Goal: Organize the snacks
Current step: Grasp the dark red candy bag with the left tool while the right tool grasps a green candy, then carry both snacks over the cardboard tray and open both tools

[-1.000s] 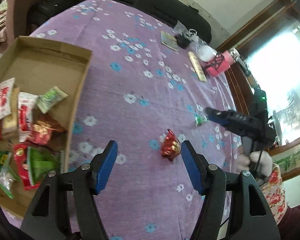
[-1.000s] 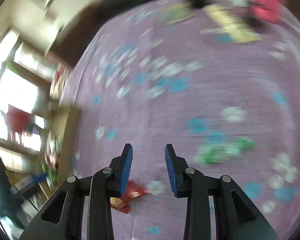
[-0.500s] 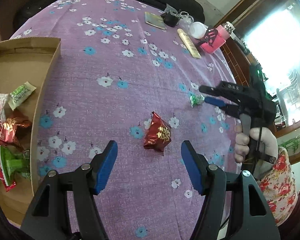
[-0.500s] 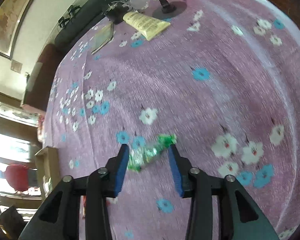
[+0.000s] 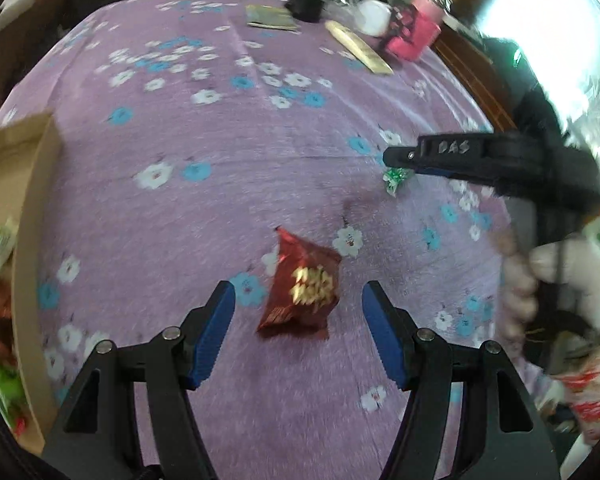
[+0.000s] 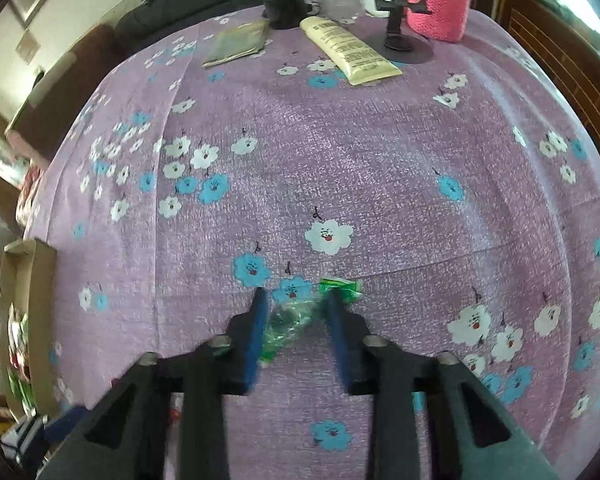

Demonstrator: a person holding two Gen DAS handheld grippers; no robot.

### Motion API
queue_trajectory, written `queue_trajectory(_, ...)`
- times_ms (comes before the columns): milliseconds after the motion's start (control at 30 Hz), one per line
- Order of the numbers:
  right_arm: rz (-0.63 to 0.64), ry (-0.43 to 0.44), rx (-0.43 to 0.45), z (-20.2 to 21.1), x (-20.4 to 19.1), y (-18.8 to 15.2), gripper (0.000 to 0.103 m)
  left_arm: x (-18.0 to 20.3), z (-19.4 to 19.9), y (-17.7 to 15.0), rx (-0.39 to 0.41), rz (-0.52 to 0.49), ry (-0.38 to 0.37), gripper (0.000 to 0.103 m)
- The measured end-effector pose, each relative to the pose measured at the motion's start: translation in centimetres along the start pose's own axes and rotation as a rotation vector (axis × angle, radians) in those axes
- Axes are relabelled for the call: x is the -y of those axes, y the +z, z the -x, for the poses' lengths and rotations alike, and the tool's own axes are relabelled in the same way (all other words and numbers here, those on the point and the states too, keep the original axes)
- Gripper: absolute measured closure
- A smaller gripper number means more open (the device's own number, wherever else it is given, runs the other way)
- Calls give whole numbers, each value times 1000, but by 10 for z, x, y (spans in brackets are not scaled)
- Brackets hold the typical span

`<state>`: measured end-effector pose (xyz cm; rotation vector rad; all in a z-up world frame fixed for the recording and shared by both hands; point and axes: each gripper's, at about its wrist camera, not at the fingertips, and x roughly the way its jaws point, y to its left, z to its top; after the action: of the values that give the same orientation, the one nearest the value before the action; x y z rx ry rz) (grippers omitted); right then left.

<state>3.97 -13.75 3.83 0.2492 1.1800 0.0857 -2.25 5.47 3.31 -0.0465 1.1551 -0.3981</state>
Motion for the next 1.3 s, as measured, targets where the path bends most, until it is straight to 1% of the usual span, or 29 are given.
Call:
queue_trajectory(67, -10, 24, -10, 1, 5, -1, 78, 5, -10, 3, -10, -26, 3, 36)
queue_trajectory(133, -17, 35, -11, 4, 7, -4, 78, 9, -21, 6, -31, -42, 23, 36)
queue_trajectory(167, -26, 40, -11, 6, 11, -6, 79, 12, -21, 6, -20, -59, 35, 39)
queue_trajectory(233, -40, 50, -9, 10, 15, -10, 79, 15, -22, 7, -27, -83, 58, 55)
queue_trajectory(267, -51, 63, -5, 13, 18, -13, 79, 15, -21, 7, -33, -90, 53, 66)
queue_trajectory(367, -61, 85, 3, 20, 21, -19, 79, 10, -15, 7, -33, -69, 30, 66)
queue_trajectory(533, -66, 114, 19, 31, 18, -27, 79, 2, 1, 5, 2, -34, 27, 66)
queue_trajectory(667, -57, 135, 26, 38, 7, -31, 79, -14, 20, 2, 33, 28, 5, 66)
queue_trajectory(867, 6, 176, 36, 47, -31, -39, 79, -34, 52, -7, 79, 87, 4, 66)
queue_trajectory(1000, 71, 225, 37, 53, -72, -46, 79, -60, 78, -20, 111, 148, 12, 66)
queue_trajectory(1133, 140, 277, 31, 58, -118, -56, 80, -99, 109, -39, 144, 229, 45, 66)
queue_trajectory(1300, 224, 341, 7, 59, -177, -74, 80, -150, 138, -71, 153, 331, 110, 66)
